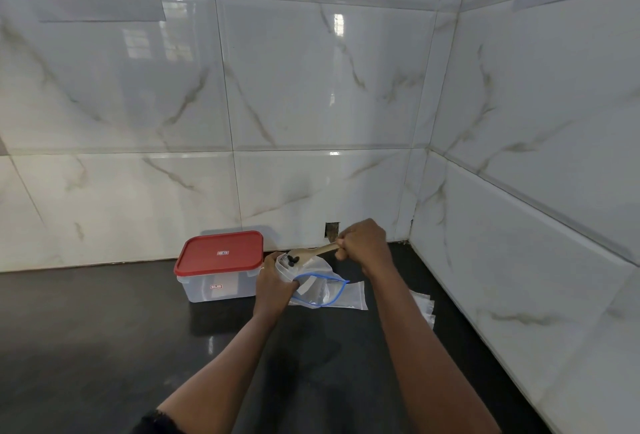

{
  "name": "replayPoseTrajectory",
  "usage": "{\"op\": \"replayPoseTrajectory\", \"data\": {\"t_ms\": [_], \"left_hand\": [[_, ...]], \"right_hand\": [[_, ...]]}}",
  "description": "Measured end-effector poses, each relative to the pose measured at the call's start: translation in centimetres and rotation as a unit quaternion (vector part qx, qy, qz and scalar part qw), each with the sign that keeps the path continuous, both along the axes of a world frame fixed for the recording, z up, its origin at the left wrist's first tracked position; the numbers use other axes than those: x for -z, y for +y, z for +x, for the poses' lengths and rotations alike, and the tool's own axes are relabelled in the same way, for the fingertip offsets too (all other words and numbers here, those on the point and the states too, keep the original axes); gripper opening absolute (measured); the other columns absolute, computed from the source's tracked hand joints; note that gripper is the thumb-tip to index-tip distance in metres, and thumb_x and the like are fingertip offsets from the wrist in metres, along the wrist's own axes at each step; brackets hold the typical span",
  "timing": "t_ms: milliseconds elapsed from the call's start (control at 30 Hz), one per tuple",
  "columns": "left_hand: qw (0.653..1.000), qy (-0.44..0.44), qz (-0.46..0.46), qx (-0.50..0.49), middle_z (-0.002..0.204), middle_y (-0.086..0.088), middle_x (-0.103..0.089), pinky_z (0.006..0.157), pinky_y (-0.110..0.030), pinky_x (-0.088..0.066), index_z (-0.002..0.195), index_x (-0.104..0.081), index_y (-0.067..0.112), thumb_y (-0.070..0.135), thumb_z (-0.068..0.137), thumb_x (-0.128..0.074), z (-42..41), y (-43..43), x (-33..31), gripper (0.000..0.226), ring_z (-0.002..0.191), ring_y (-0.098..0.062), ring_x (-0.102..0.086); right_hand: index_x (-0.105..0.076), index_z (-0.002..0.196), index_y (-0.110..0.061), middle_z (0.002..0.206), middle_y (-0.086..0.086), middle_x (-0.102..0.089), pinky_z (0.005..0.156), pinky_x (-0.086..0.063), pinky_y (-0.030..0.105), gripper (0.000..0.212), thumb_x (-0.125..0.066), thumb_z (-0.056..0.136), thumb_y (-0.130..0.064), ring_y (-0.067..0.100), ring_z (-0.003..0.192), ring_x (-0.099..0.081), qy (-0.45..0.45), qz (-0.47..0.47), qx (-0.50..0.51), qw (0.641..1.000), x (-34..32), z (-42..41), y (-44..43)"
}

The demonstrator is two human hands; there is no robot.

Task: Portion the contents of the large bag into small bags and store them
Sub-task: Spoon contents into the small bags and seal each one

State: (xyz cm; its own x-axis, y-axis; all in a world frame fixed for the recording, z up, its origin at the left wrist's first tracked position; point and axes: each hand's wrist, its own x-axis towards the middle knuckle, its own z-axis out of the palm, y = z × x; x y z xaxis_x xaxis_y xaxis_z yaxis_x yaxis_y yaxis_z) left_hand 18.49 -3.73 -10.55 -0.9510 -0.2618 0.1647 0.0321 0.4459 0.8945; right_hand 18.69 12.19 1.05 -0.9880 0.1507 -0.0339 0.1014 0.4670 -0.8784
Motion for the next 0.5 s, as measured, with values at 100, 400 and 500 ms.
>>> {"op": "replayPoseTrajectory", "data": {"t_ms": [100, 400, 500], "left_hand": [[1.0, 0.006, 0.002, -0.007, 0.12, -0.01, -0.056, 0.09, -0.044, -0.052, 0.122, -0.044, 0.01, 0.009, 0.069, -0.079, -0.2, 0.0, 0.0, 0.063, 0.106, -0.028, -0.057], [1.0, -0.002, 0.013, -0.028, 0.123, -0.012, -0.054, 0.088, -0.034, -0.046, 0.127, -0.041, 0.007, 0.004, 0.072, -0.074, -0.3, -0.7, -0.6, 0.064, 0.11, -0.028, -0.052], [0.999, 0.004, 0.018, -0.031, 0.117, -0.013, -0.056, 0.079, -0.028, -0.042, 0.121, -0.045, 0.008, 0.0, 0.073, -0.069, -0.3, -0.8, -0.8, 0.055, 0.101, -0.022, -0.051]], "right_hand": [[-0.072, 0.103, 0.001, 0.096, 0.016, -0.072, 0.082, -0.055, 0.029, 0.022, -0.059, 0.085, -0.001, 0.025, 0.084, -0.069, 0.07, 0.131, -0.065, 0.987, 0.6, 0.7, -1.9], [-0.071, 0.106, -0.002, 0.103, 0.015, -0.071, 0.09, -0.052, 0.037, 0.025, -0.051, 0.09, 0.0, 0.029, 0.097, -0.064, 0.181, 0.207, -0.095, 0.957, 0.3, 1.0, -3.3], [-0.072, 0.102, -0.002, 0.099, 0.014, -0.071, 0.082, -0.054, 0.031, 0.027, -0.048, 0.09, -0.001, 0.026, 0.094, -0.064, 0.166, 0.2, -0.017, 0.965, -0.3, 1.0, -2.5]]}}
